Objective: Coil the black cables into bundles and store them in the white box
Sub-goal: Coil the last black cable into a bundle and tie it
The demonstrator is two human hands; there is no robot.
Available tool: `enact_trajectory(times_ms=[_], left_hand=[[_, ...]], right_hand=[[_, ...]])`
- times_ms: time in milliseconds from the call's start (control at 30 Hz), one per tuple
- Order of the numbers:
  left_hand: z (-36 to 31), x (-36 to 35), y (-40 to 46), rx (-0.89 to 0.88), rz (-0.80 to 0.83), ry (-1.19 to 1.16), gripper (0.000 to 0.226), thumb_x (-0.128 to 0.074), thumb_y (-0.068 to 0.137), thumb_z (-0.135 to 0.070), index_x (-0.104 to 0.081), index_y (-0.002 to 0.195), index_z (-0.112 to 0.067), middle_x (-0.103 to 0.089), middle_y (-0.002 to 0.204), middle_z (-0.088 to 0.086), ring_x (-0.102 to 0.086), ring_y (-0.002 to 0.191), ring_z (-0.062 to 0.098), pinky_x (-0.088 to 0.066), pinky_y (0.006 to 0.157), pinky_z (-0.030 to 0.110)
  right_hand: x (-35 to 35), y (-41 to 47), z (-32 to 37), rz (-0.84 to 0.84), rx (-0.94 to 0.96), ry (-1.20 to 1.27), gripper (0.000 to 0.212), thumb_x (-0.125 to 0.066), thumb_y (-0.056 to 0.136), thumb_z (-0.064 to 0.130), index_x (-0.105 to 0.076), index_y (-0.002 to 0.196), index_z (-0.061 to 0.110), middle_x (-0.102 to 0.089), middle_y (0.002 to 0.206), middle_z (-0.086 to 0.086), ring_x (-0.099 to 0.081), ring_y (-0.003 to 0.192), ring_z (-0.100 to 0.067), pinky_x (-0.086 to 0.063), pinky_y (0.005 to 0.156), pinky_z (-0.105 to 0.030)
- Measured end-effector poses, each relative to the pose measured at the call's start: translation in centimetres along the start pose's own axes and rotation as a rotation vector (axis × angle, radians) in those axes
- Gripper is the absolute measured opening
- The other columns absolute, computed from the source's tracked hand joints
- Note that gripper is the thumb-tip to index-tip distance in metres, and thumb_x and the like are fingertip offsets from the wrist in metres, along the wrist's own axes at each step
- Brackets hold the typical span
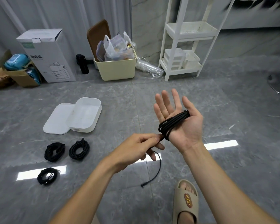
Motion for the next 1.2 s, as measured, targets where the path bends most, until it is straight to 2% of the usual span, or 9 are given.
enact_trajectory(times_ms=[400, 567, 700, 800, 867, 933, 1000, 1100, 1200], left_hand=[[-0.6, 1.3, -0.1, 0.181, 0.095, -0.379, 0.074, -0.017, 0.103, -0.050, -0.066, 0.114, 0.005, -0.073, 0.104, 0.024, -0.064, 0.056, 0.021, -0.037, 0.046, 0.020], [-1.0, 1.7, -0.3, 0.210, 0.085, -0.371, 0.076, -0.017, 0.102, -0.051, -0.066, 0.112, 0.007, -0.073, 0.099, 0.026, -0.051, 0.043, 0.017, -0.029, 0.040, 0.018], [-1.2, 1.9, -0.3, 0.187, 0.034, -0.304, 0.071, -0.025, 0.101, -0.048, -0.073, 0.096, 0.006, -0.071, 0.071, 0.018, -0.026, 0.035, 0.011, -0.015, 0.038, 0.019], [-1.6, 1.9, -0.5, 0.102, -0.060, -0.162, 0.058, -0.037, 0.094, -0.048, -0.076, 0.072, -0.012, -0.052, 0.051, 0.002, -0.022, 0.039, 0.009, -0.019, 0.039, 0.018], [-1.8, 2.0, -0.7, 0.026, -0.123, 0.003, 0.045, -0.046, 0.084, -0.048, -0.067, 0.056, -0.020, -0.035, 0.052, -0.001, -0.020, 0.045, 0.011, -0.020, 0.044, 0.021], [-1.8, 2.3, -0.9, -0.042, -0.139, 0.086, 0.035, -0.053, 0.079, -0.042, -0.061, 0.055, -0.019, -0.029, 0.053, 0.001, -0.022, 0.048, 0.011, -0.022, 0.047, 0.019], [-2.0, 2.6, -1.2, -0.095, -0.101, 0.049, 0.030, -0.058, 0.079, -0.034, -0.058, 0.059, -0.012, -0.035, 0.049, -0.003, -0.028, 0.048, 0.008, -0.028, 0.048, 0.014], [-2.3, 3.0, -1.6, -0.167, -0.023, -0.011, 0.024, -0.066, 0.080, -0.026, -0.057, 0.058, -0.020, -0.052, 0.054, -0.012, -0.049, 0.053, 0.002, -0.038, 0.057, 0.007], [-2.3, 3.4, -1.4, -0.219, -0.047, -0.058, 0.017, -0.072, 0.077, -0.026, -0.065, 0.062, -0.026, -0.061, 0.069, 0.000, -0.061, 0.075, 0.009, -0.046, 0.073, 0.011]], right_hand=[[0.3, 0.5, 0.2, -0.098, 0.130, -0.370, 0.050, -0.039, 0.103, 0.048, -0.035, 0.150, 0.030, -0.068, 0.123, -0.022, -0.065, 0.115, -0.039, -0.044, 0.107, -0.046], [0.6, 0.8, -0.5, -0.167, 0.204, -0.717, 0.040, -0.035, 0.105, 0.047, -0.044, 0.143, 0.036, -0.073, 0.114, -0.014, -0.071, 0.106, -0.030, -0.048, 0.100, -0.040], [1.4, 0.7, -1.3, -0.171, 0.197, -1.238, 0.036, -0.031, 0.108, 0.041, -0.044, 0.141, 0.043, -0.075, 0.103, -0.006, -0.073, 0.094, -0.016, -0.051, 0.095, -0.031], [1.4, 0.2, -2.1, -0.125, -0.051, -1.560, 0.037, -0.031, 0.106, 0.046, -0.054, 0.135, 0.041, -0.074, 0.073, -0.001, -0.071, 0.069, -0.007, -0.050, 0.073, -0.012], [1.1, -0.3, -2.6, -0.076, -0.309, -1.586, 0.043, -0.032, 0.103, 0.050, -0.070, 0.094, 0.031, -0.063, 0.052, -0.004, -0.062, 0.048, -0.017, -0.053, 0.065, -0.021], [0.7, -0.7, -2.8, -0.025, -0.491, -1.467, 0.058, -0.033, 0.102, 0.053, -0.059, 0.060, 0.023, -0.049, 0.043, -0.007, -0.042, 0.036, -0.019, -0.052, 0.052, -0.032], [0.4, -0.9, -2.6, 0.052, -0.626, -1.319, 0.065, -0.029, 0.102, 0.061, -0.063, 0.073, 0.014, -0.046, 0.041, -0.002, -0.028, 0.035, -0.016, -0.043, 0.042, -0.028], [0.4, -1.0, -2.3, 0.242, -0.840, -1.139, 0.098, -0.017, 0.093, 0.080, -0.066, 0.110, -0.004, -0.045, 0.040, 0.000, -0.024, 0.033, -0.011, -0.040, 0.040, -0.025], [0.2, -1.1, -2.5, 0.409, -0.965, -0.969, 0.116, -0.013, 0.085, 0.089, -0.061, 0.116, -0.012, -0.049, 0.041, -0.003, -0.023, 0.028, -0.011, -0.037, 0.037, -0.021]])
Point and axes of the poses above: each hand's wrist, its own y-axis towards the middle knuckle, its own x-axis out of the back of the hand, z = x × y, the point moved 1 cm from there along y, towards the middle knuckle
